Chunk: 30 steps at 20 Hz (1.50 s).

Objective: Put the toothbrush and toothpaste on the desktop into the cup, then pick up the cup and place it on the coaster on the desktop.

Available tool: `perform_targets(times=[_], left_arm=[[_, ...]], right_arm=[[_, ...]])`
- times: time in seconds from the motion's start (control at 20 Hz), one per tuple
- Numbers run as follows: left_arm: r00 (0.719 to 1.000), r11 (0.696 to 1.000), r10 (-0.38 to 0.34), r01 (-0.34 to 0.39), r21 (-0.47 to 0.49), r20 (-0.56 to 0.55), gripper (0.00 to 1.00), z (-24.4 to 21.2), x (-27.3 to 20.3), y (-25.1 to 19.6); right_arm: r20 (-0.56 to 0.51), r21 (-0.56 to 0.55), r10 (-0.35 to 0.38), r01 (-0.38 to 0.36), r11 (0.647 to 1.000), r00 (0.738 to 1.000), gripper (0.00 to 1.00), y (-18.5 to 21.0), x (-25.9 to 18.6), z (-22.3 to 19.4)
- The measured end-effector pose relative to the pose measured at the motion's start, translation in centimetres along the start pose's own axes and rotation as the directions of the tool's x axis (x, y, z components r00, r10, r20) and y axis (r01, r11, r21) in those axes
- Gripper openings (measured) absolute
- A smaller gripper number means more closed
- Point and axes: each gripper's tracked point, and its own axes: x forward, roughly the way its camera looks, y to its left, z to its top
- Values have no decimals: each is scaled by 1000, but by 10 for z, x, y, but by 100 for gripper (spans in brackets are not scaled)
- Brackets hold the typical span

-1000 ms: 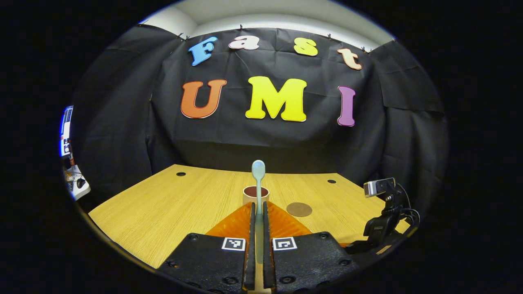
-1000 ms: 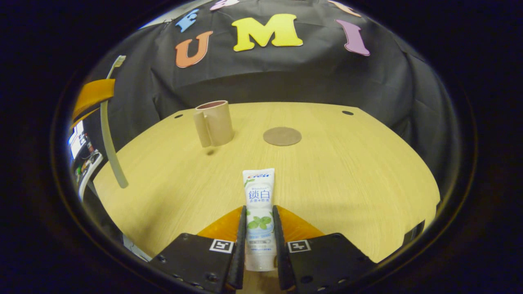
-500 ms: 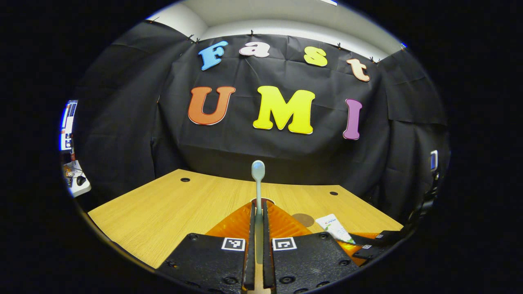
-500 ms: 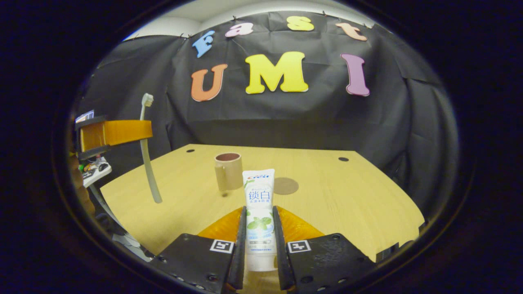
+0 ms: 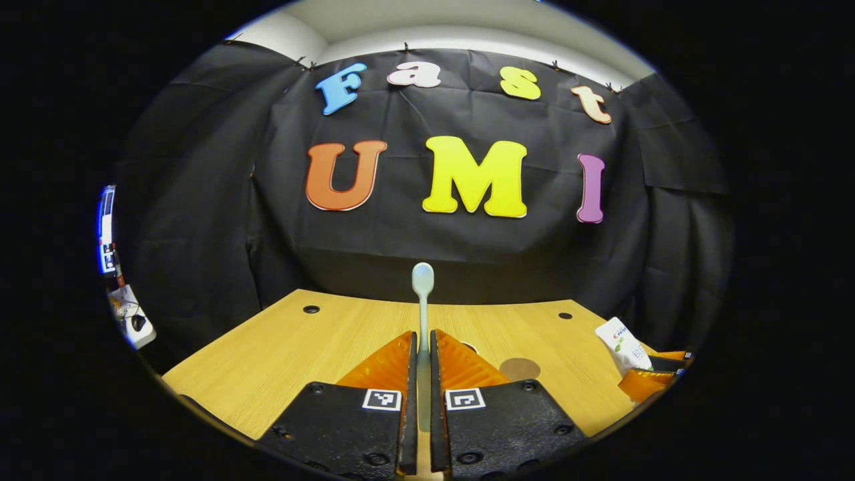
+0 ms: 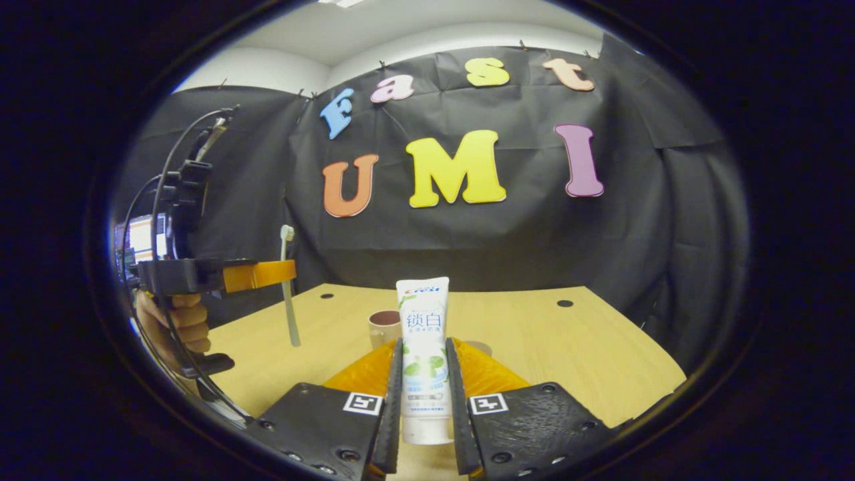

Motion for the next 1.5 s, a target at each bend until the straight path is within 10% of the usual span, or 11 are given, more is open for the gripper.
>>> perform_targets(times=[0.5,1.1,1.25,1.5], left_arm=[[997,997,-60,58,41,44,11,19,133,-43],[997,999,-46,47,20,-65,17,-23,170,-36],[997,999,-32,34,33,-77,61,-26,166,-30],[998,998,-12,15,54,-64,100,-29,150,-22]], right_arm=[[-30,28,-70,71,997,997,33,-70,50,-31],[-120,67,-84,92,993,989,33,-81,71,-64],[-128,61,-86,94,994,988,35,-78,74,-69],[-105,75,-70,78,994,992,33,-66,78,-63]])
